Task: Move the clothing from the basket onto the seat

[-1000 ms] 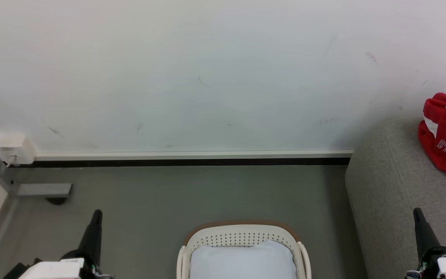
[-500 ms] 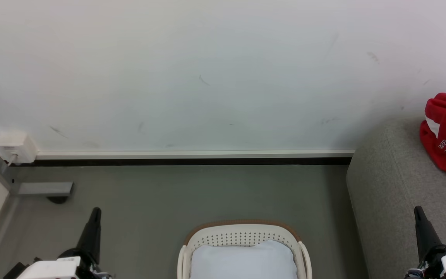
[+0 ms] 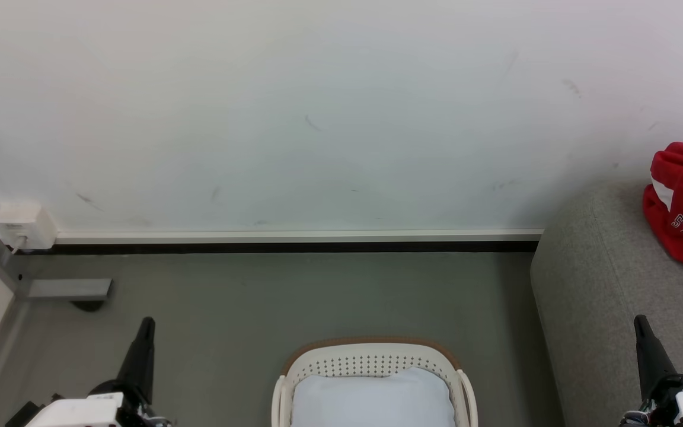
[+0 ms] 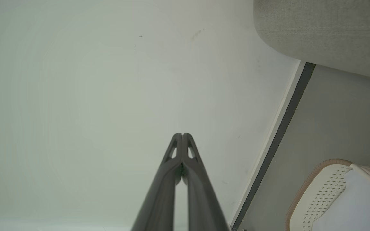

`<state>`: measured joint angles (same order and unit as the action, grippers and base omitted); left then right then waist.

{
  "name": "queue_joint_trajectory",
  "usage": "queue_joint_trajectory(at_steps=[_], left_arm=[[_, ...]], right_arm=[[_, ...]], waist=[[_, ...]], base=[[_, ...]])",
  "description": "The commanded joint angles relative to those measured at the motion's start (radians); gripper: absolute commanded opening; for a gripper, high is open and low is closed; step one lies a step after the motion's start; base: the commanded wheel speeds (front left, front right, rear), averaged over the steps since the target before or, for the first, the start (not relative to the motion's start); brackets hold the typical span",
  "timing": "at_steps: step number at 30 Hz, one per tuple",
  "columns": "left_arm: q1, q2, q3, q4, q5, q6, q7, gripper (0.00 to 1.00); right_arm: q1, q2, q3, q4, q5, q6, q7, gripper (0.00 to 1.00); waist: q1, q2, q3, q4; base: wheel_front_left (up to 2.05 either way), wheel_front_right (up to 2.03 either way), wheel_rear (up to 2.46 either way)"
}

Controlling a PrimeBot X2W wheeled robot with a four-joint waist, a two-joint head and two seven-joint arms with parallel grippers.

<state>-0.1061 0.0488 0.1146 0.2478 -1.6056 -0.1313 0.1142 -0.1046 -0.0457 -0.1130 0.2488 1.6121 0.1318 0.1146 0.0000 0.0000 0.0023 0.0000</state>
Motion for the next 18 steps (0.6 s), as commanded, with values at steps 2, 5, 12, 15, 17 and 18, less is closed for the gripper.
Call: queue_joint_trajectory(at_steps=[2, 5, 12, 15, 17, 18], left_arm=[[-0.01, 0.002, 0.002, -0.003, -0.012, 0.001, 0.004, 0.0], [-0.01, 0.002, 0.002, -0.003, -0.012, 0.001, 0.004, 0.0], [-0.009, 0.002, 0.002, -0.003, -0.012, 0.001, 0.004, 0.0], [-0.009, 0.002, 0.002, -0.003, -0.012, 0.001, 0.004, 0.0], [-0.009, 0.002, 0.002, -0.003, -0.012, 0.001, 0.004, 0.0], [-0.009, 0.002, 0.002, -0.003, -0.012, 0.001, 0.004, 0.0]], right_arm=[[-0.012, -0.008, -0.004, -0.006, 0.001, -0.002, 0.003, 0.0], [-0.012, -0.008, -0.004, -0.006, 0.001, -0.002, 0.003, 0.0], [-0.012, -0.008, -0.004, -0.006, 0.001, -0.002, 0.003, 0.0], [-0.012, -0.008, -0.004, -0.006, 0.001, -0.002, 0.003, 0.0], [-0.012, -0.008, -0.004, -0.006, 0.001, -0.002, 0.003, 0.0], [-0.012, -0.008, -0.004, -0.006, 0.001, -0.002, 0.003, 0.0]], waist=[[0.0, 0.0, 0.0, 0.0], [0.0, 0.0, 0.0, 0.0], [0.0, 0.0, 0.0, 0.0], [0.0, 0.0, 0.0, 0.0], [0.0, 0.0, 0.0, 0.0], [0.0, 0.0, 0.0, 0.0]], base=[[0.0, 0.0, 0.0], [0.0, 0.0, 0.0], [0.0, 0.0, 0.0], [0.0, 0.0, 0.0], [0.0, 0.0, 0.0], [0.0, 0.0, 0.0]])
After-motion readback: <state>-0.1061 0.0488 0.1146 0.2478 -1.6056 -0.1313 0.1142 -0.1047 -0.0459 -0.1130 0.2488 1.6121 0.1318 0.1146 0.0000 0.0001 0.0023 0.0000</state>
